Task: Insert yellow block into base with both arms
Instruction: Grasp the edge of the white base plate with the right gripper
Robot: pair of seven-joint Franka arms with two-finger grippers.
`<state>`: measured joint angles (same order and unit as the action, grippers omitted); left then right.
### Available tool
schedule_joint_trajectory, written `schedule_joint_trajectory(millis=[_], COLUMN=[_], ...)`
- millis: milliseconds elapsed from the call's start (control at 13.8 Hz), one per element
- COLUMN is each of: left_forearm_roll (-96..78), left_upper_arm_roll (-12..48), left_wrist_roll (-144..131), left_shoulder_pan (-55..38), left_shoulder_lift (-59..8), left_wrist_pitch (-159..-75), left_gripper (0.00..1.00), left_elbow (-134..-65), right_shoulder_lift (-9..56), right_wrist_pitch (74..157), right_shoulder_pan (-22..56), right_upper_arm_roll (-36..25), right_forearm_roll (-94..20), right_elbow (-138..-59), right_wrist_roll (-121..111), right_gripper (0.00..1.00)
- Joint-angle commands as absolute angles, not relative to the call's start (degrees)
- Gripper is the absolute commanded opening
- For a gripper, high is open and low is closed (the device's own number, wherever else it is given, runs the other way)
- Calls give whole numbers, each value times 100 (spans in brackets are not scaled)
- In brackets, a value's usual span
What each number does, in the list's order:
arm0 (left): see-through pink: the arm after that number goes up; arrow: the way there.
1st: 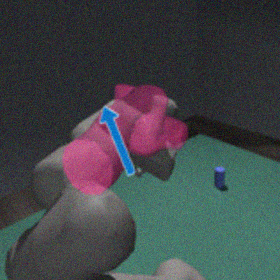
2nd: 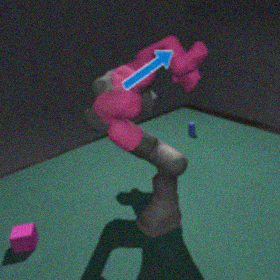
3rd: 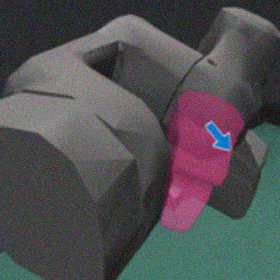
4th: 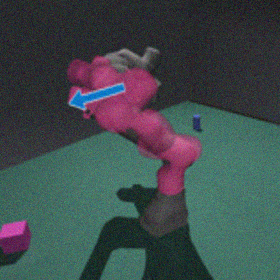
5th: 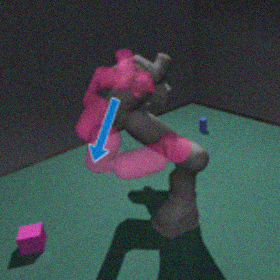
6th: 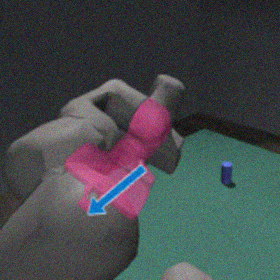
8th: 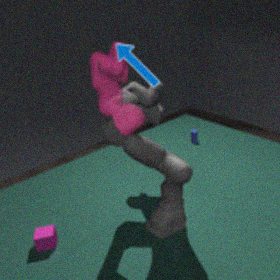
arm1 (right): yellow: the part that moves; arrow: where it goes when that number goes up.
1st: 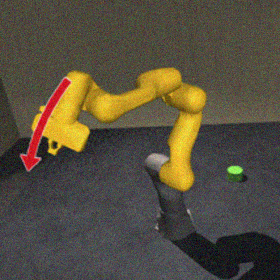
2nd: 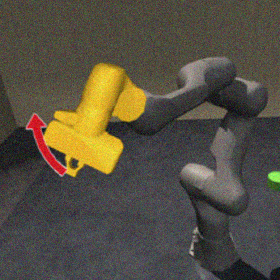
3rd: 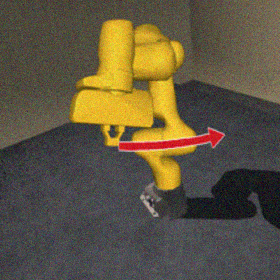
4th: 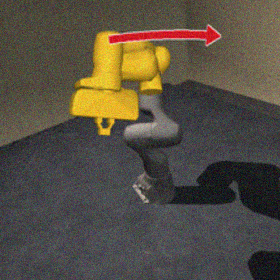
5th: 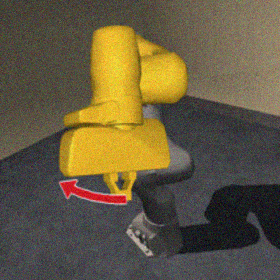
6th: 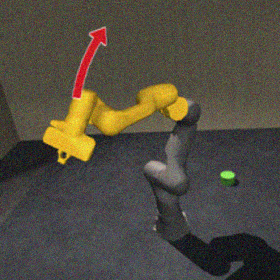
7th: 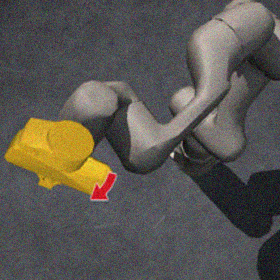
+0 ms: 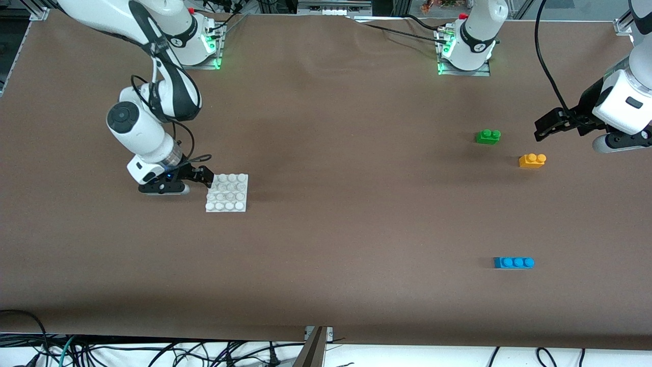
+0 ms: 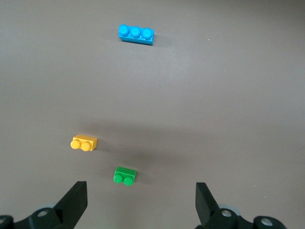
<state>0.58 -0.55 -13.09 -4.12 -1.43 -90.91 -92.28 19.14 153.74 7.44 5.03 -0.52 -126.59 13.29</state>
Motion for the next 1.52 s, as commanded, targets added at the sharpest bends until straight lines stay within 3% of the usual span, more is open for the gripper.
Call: schedule_joint_trajectory(millis=[0, 580, 1449], left_forearm_roll=[-88, -88, -88], left_upper_arm_roll=[-35, -35, -35], left_wrist_roll=[-1301, -1292, -1292], left_shoulder_pan=[-352, -352, -343], left_shoulder_lift=[-237, -237, -237], left_wrist_pitch=[-8938, -8895, -8886], left_gripper=[100, 100, 100], left_elbow=[-9026, -9026, -9035], right_shoulder_lift=[2109, 2654, 3163], right_wrist_pitch=[15486, 15890, 16409], right_shoulder_pan=[642, 650, 703], right_upper_arm_roll=[694, 782, 791], right_forearm_roll=[-88, -18, -35], right_elbow=[-12516, -12393, -12235], right_wrist_roll=[1721, 1837, 1846], right_gripper=[99, 98, 80])
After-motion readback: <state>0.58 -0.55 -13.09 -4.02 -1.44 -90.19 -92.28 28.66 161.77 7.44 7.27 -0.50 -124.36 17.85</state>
